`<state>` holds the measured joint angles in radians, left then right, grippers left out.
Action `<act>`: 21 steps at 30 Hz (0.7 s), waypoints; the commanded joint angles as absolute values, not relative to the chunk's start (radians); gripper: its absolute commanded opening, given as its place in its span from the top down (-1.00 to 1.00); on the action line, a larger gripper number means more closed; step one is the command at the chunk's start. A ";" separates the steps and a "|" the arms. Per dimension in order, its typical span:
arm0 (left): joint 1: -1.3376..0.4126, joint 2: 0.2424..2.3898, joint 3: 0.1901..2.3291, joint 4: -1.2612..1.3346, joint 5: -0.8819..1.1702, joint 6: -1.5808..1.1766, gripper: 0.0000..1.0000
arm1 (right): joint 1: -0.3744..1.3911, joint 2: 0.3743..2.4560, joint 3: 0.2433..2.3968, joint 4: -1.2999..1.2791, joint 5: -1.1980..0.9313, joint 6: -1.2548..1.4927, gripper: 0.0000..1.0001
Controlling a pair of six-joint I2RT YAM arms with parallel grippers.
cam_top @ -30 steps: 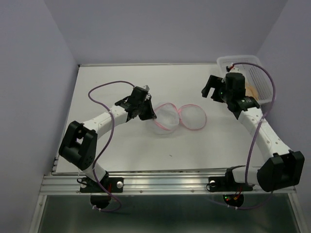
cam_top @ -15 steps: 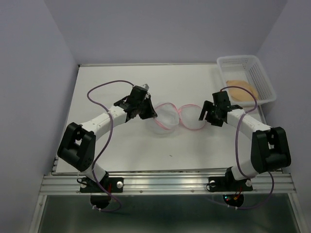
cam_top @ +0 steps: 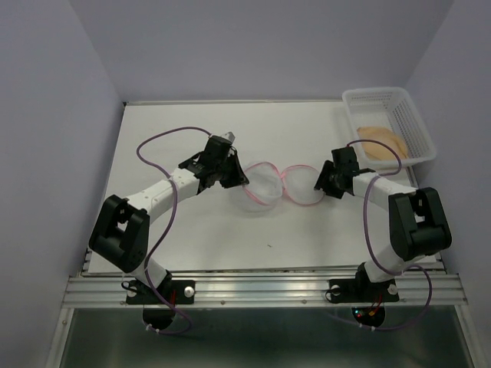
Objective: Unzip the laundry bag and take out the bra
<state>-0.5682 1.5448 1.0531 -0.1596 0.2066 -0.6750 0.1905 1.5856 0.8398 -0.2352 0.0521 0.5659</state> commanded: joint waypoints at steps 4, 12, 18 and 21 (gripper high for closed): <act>-0.569 1.489 1.031 -0.117 0.215 -0.681 1.00 | 0.187 1.602 0.813 -0.181 0.084 0.581 0.37; -0.571 1.489 1.042 -0.109 0.213 -0.687 1.00 | 0.187 1.487 0.955 -0.323 0.151 0.430 0.95; -0.572 1.482 1.051 -0.094 0.190 -0.703 1.00 | 0.187 1.419 1.114 -0.537 0.287 0.342 0.99; -0.572 1.489 1.068 -0.092 0.189 -0.703 1.00 | 0.187 1.387 1.184 -0.581 0.262 0.302 0.99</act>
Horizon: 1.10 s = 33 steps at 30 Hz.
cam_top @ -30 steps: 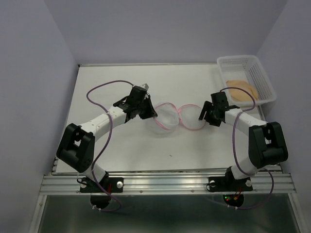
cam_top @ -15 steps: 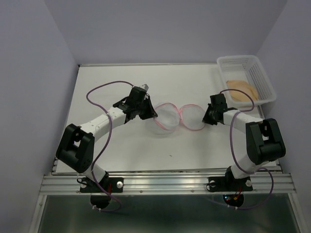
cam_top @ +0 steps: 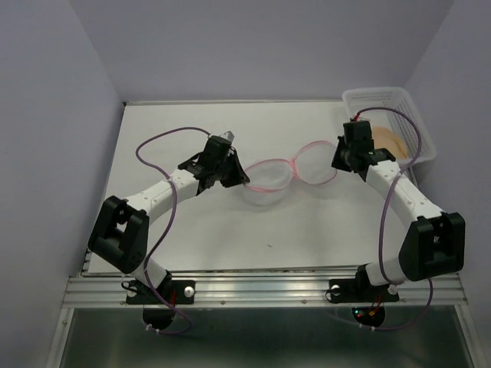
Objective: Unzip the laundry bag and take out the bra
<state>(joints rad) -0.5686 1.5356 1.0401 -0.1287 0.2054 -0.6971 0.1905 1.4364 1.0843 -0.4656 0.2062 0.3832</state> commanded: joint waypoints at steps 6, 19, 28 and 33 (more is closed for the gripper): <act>-0.577 1.526 1.109 -0.091 0.190 -0.707 1.00 | 0.294 1.410 1.380 -0.745 0.449 0.226 0.99; -0.617 1.611 1.243 -0.097 0.184 -0.709 1.00 | 0.639 1.580 1.667 -0.893 0.770 0.146 0.96; -0.618 1.675 1.232 -0.086 0.193 -0.729 1.00 | 0.819 1.753 1.804 -0.957 1.028 0.123 0.92; -0.620 1.675 1.198 -0.081 0.183 -0.747 1.00 | 0.903 1.816 1.818 -0.945 1.120 0.086 0.86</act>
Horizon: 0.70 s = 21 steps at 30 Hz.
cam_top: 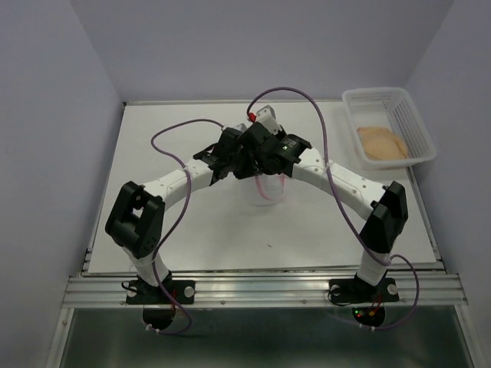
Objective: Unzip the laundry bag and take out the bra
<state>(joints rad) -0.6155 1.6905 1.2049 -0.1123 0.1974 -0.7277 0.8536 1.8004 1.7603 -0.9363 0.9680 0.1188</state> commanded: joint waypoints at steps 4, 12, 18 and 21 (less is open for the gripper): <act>-0.618 1.660 1.164 -0.080 0.178 -0.767 0.70 | 0.928 1.862 1.822 -0.968 1.155 0.086 0.86; -0.569 1.522 1.065 -0.110 0.150 -0.791 -0.15 | 0.937 1.858 1.822 -0.954 1.172 0.089 0.86; -0.477 1.332 0.953 -0.100 0.164 -0.821 -0.53 | 0.937 1.878 1.813 -0.950 1.164 0.071 0.85; -0.436 1.247 0.925 -0.141 0.153 -0.812 -0.98 | 0.948 1.897 1.827 -0.953 1.189 0.051 0.85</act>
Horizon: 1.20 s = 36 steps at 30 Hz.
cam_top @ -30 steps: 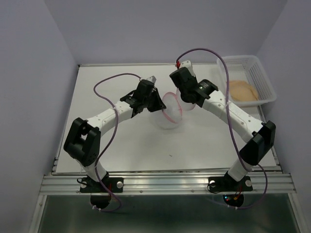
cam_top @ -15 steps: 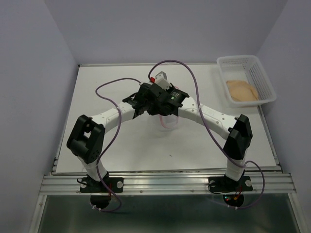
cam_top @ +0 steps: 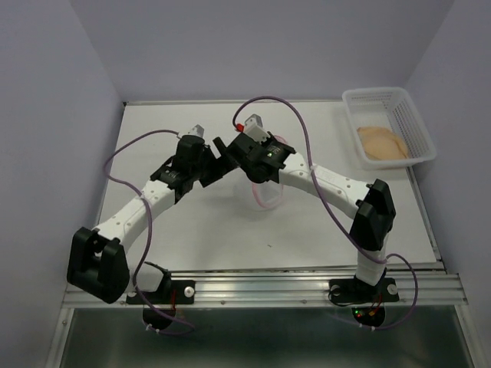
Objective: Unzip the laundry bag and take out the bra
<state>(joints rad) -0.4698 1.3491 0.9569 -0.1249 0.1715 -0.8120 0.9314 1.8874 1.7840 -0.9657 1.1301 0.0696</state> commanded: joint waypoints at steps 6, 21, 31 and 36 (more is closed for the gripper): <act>-0.312 1.123 0.853 -0.250 0.126 -0.801 -0.98 | 1.026 1.954 1.856 -0.937 1.261 -0.033 0.83; -0.023 0.953 0.776 -0.399 0.130 -0.756 -0.98 | 1.279 2.214 2.043 -1.198 1.194 0.234 0.23; -0.009 0.956 0.741 -0.362 0.130 -0.761 -0.98 | 1.351 1.996 1.932 -0.878 0.705 0.178 -0.46; -0.008 0.948 0.730 -0.348 0.143 -0.759 -0.98 | 1.339 1.843 1.806 -0.720 0.644 0.187 -0.99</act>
<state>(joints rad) -0.0143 0.9619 0.7448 -0.3851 0.1318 -0.7784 1.3594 1.9556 1.8561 -0.9009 0.7315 0.1707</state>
